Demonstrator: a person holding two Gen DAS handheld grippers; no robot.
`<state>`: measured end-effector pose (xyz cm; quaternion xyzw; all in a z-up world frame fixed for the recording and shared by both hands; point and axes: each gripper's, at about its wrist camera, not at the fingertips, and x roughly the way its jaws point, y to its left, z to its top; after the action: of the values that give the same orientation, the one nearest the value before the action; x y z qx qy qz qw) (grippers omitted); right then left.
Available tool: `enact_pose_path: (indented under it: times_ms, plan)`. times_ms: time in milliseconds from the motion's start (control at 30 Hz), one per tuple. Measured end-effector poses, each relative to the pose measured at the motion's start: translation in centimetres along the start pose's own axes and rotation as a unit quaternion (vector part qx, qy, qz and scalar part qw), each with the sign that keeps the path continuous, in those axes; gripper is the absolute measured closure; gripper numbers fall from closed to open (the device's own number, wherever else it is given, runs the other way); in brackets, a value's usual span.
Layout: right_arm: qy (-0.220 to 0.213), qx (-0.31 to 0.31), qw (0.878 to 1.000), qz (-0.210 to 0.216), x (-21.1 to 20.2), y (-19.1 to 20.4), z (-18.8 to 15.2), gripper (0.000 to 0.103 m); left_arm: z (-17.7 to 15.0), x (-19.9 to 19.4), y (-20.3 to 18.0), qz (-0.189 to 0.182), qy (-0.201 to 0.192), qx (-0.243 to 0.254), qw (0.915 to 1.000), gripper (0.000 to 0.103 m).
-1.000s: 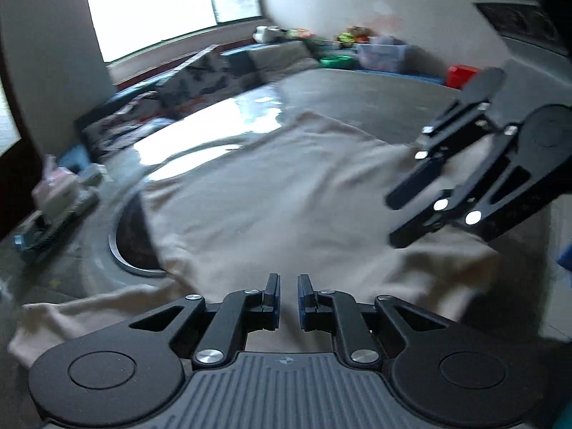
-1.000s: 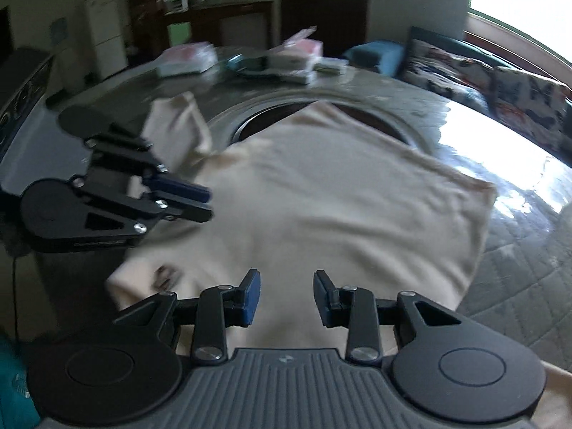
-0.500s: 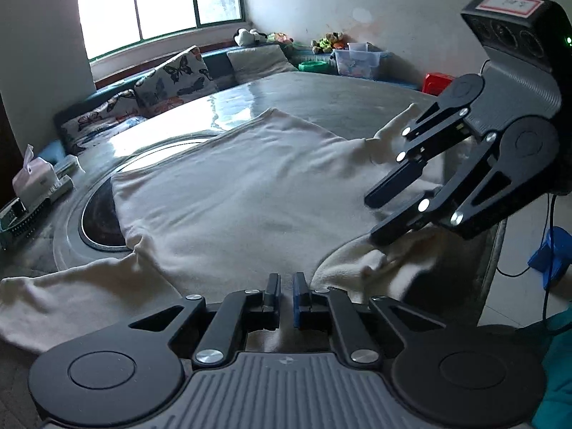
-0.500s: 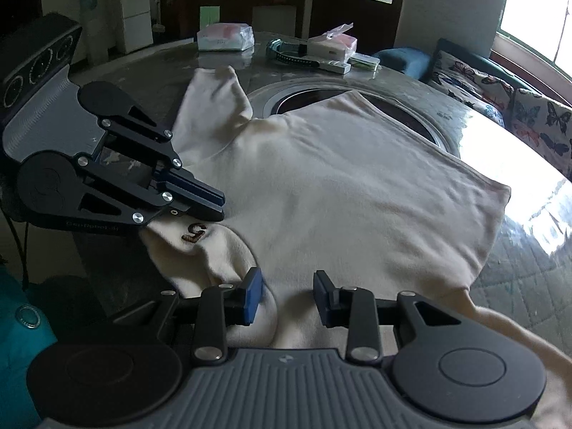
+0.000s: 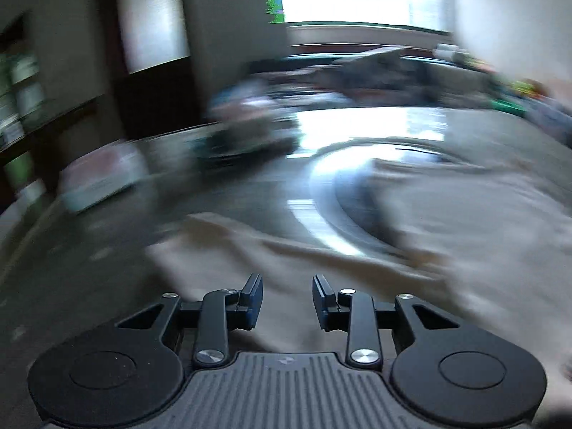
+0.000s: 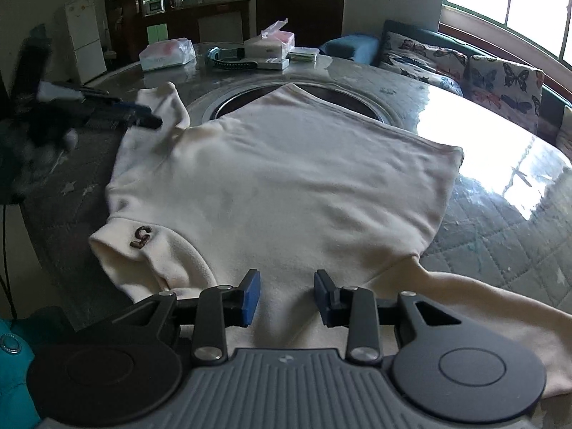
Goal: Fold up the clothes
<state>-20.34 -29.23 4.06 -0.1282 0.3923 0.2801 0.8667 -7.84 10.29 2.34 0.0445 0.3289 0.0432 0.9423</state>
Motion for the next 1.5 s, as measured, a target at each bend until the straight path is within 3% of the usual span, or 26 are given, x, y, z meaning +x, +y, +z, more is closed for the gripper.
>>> enact_pose_path:
  times_ms: [67,133,267,433,800,967,1033,1100,1233,1367,1433,1500]
  plan:
    - [-0.006,-0.004,1.000,0.004,-0.2,0.4,0.3,0.070,0.4,1.4,2.1,0.052,0.011,-0.036,0.9980,0.058]
    - [-0.012,-0.010,1.000,0.011,-0.3,0.8,0.7,0.070,0.6,2.6,4.0,0.074,0.019,-0.072,0.9944,0.048]
    - [-0.030,-0.036,0.998,0.044,-0.3,2.8,2.0,0.070,1.3,3.9,5.8,0.067,0.023,-0.108,0.9917,0.050]
    - [-0.038,-0.059,0.995,0.074,0.7,4.9,3.7,0.070,1.6,4.1,5.9,0.057,0.019,-0.104,0.9928,0.093]
    - [-0.007,-0.104,0.987,0.120,3.5,8.3,3.5,0.070,0.2,2.4,7.5,0.075,0.017,-0.119,0.9899,0.097]
    - [-0.011,-0.100,0.988,0.119,3.1,8.1,3.6,0.070,0.0,1.6,8.2,0.057,0.010,-0.159,0.9856,0.088]
    - [-0.014,-0.098,0.988,0.118,3.0,8.0,3.6,0.070,-0.1,1.4,8.1,0.061,0.009,-0.160,0.9851,0.066]
    - [-0.017,-0.095,0.988,0.117,2.9,7.9,3.7,0.069,-0.1,1.3,7.9,0.069,0.007,-0.161,0.9845,0.054]
    - [-0.021,-0.091,0.989,0.114,2.7,7.8,3.7,0.069,0.0,1.7,7.7,0.065,0.014,-0.162,0.9845,0.054]
    - [-0.025,-0.087,0.990,0.111,2.5,7.7,3.7,0.069,0.1,2.4,7.4,0.069,0.019,-0.158,0.9849,0.063]
    - [-0.026,-0.085,0.990,0.110,2.4,7.6,3.6,0.069,0.2,2.5,7.3,0.062,0.016,-0.155,0.9858,0.087]
    - [-0.028,-0.081,0.990,0.109,2.2,7.4,3.6,0.069,0.3,2.3,7.1,0.058,0.012,-0.153,0.9864,0.096]
